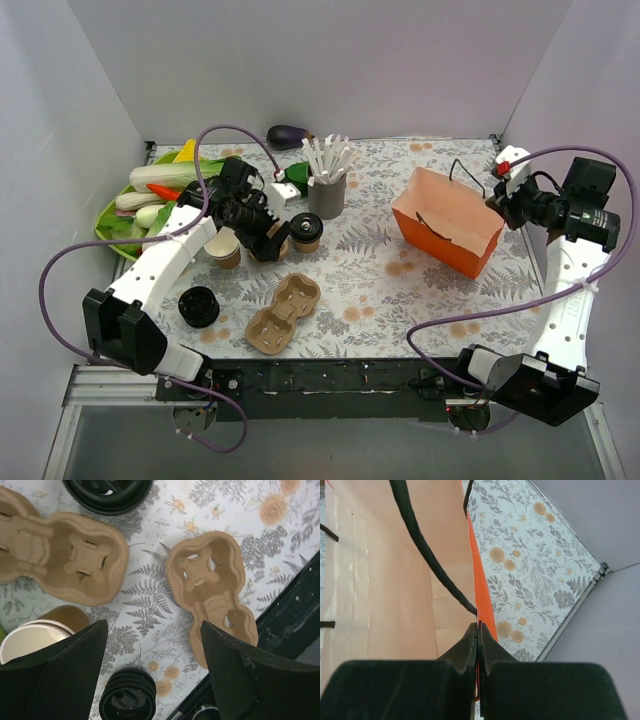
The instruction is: Pack the takeout coffee
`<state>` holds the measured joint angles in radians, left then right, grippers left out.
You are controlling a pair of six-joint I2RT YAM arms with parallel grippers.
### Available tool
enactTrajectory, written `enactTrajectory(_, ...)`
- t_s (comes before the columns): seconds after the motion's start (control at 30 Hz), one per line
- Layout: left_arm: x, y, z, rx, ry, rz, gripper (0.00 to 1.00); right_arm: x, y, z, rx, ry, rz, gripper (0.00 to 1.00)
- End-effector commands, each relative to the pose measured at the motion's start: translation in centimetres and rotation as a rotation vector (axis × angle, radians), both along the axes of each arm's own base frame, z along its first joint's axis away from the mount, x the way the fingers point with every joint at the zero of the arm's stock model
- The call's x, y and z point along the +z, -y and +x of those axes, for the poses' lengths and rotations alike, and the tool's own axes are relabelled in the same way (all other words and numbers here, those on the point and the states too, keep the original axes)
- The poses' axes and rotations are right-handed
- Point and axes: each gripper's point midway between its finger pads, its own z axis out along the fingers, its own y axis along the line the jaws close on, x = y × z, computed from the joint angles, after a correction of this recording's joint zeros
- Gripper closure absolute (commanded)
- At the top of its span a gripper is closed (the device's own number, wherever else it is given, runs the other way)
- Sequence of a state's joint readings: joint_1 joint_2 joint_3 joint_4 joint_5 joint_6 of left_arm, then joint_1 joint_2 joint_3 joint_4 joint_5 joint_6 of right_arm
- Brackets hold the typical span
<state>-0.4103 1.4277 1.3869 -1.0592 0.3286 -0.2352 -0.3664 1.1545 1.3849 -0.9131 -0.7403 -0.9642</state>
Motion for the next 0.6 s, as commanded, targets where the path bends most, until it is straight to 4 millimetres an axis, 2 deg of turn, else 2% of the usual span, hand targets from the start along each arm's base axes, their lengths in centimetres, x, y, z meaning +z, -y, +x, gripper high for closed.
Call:
enactTrajectory(0.0,1.9,1.1,-4.5,-0.189,-0.035,-0.070,0.26,0.0,-1.2,-0.9,0.017,-0.003,0.064,0.99)
enactTrajectory(0.13,1.0,1.4,-9.0,-0.490,0.067,-0.069,0.26,0.0,-1.1,-0.5,0.007,-0.007,0.087,0.99)
enactTrajectory(0.23,0.0,1.6,-10.5,-0.605,0.105,-0.052,0.26,0.1,-1.2,-0.1,0.002,-0.017,0.116,0.99)
enactTrajectory(0.27,-0.9,1.6,-10.9,-0.612,0.081,-0.037,0.26,0.3,-1.2,0.1,0.001,-0.017,0.123,0.99)
enactTrajectory(0.33,-1.6,1.9,-10.6,-0.587,0.058,-0.011,0.31,0.4,-1.2,0.2,-0.007,-0.025,0.136,0.99)
enactTrajectory(0.5,-3.3,3.4,-9.6,-0.249,-0.112,-0.043,0.41,0.5,-1.1,0.1,-0.049,-0.026,0.158,0.99)
enactTrajectory(0.57,-4.6,3.4,-10.4,-0.171,-0.192,-0.025,0.45,0.5,-1.1,0.1,-0.058,-0.024,0.161,0.99)
